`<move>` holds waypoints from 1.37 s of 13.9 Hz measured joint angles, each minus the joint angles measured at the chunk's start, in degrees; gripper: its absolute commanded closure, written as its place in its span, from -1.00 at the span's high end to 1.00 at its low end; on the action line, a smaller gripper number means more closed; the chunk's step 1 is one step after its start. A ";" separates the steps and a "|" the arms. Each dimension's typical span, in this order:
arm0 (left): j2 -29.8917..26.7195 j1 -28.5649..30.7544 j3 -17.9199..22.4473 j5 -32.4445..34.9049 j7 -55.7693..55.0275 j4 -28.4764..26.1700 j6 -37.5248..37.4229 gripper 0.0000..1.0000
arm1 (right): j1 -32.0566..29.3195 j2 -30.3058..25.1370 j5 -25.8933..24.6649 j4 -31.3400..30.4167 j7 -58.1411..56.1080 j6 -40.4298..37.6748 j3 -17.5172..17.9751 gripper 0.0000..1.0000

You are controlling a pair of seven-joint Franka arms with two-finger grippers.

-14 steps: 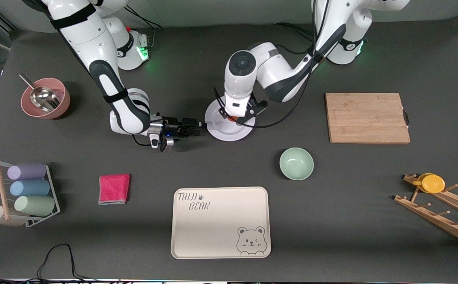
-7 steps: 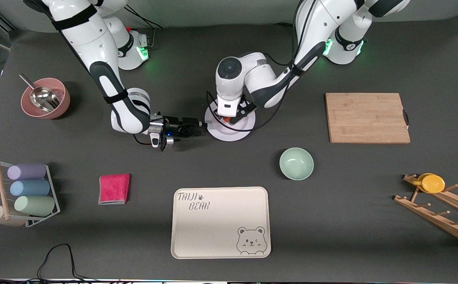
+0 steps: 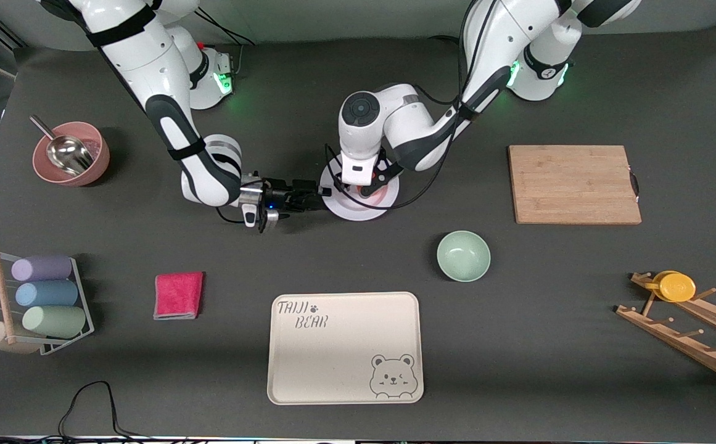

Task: Place orange and plate with both arms
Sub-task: 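Lower the orange onto the white plate and open the left gripper, then drag the plate with the right gripper while the left gripper retracts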

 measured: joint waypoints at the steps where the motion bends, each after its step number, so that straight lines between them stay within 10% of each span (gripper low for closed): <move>1: -0.60 0.60 0.02 0.12 0.66 0.42 -2.30 1.00 | 0.12 0.36 0.95 -0.04 -1.20 0.01 0.44 1.00; 7: -14.89 13.15 1.32 -12.51 30.07 2.29 -21.06 1.00 | 0.71 2.18 3.05 -0.28 -6.35 0.06 0.73 0.91; 11: -23.57 15.12 11.33 -17.97 50.33 2.25 -29.74 1.00 | 0.78 2.23 3.05 -0.42 -8.33 0.06 0.80 -0.40; 18: -33.27 15.18 26.13 -19.03 76.63 1.92 -40.50 1.00 | 0.87 2.69 3.08 -0.48 -9.39 0.10 0.95 -0.50; 19: -34.62 15.18 27.34 -19.02 79.11 1.33 -41.17 1.00 | 0.93 2.74 3.08 -0.47 -9.44 0.10 1.03 -0.85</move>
